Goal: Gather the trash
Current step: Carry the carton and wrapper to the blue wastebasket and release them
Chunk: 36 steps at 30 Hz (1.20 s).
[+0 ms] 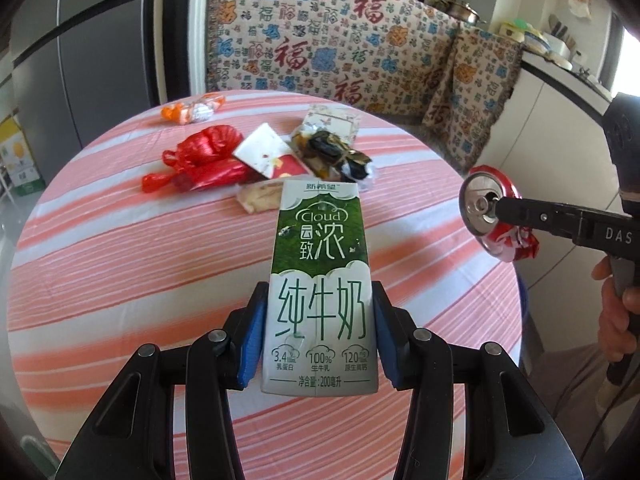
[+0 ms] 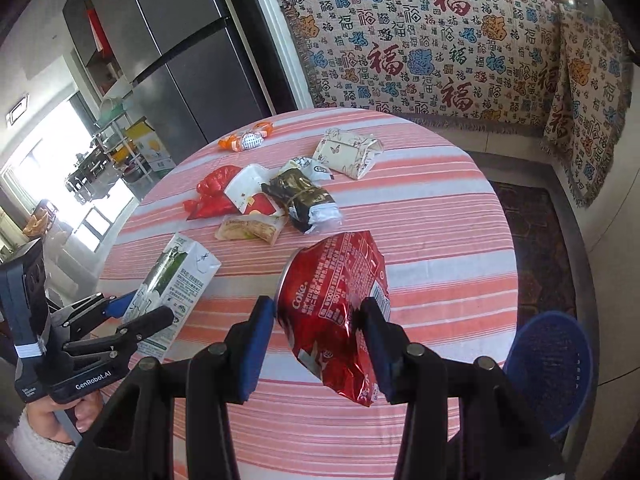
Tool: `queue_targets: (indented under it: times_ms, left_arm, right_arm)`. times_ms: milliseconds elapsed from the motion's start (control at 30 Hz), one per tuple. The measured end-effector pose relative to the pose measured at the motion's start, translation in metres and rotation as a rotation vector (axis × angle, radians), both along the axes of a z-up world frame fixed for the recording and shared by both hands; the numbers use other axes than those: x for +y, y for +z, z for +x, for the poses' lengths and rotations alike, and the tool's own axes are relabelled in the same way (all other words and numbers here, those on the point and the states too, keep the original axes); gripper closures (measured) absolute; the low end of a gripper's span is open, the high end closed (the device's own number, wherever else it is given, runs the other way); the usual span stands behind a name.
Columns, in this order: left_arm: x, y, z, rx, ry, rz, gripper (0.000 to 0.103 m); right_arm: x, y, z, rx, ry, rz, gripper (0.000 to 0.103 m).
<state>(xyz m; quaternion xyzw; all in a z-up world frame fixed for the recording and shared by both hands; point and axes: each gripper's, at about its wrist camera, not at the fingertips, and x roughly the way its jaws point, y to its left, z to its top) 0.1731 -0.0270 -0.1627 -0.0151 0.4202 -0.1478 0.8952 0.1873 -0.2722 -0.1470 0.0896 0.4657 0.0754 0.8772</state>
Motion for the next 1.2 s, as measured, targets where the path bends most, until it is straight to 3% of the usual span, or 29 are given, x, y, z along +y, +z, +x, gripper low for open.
queue_targets:
  times_ms: [300, 567, 867, 1200]
  left_arm:
    - [-0.102, 0.018, 0.011, 0.0, -0.151, -0.024, 0.054]
    - [-0.221, 0.024, 0.021, 0.016, -0.316, -0.053, 0.054]
    - [-0.339, -0.011, 0.04, 0.089, -0.407, -0.055, 0.054]
    - [-0.391, -0.054, 0.056, 0.15, -0.433, -0.039, 0.054]
  right_arm:
    - [-0.077, 0.02, -0.018, -0.036, -0.108, 0.035, 0.057]
    - [-0.184, 0.029, -0.05, -0.052, -0.3, 0.018, 0.057]
    - [-0.291, -0.007, -0.072, 0.005, -0.481, 0.092, 0.057]
    - [-0.35, -0.054, -0.082, 0.05, -0.572, 0.151, 0.057]
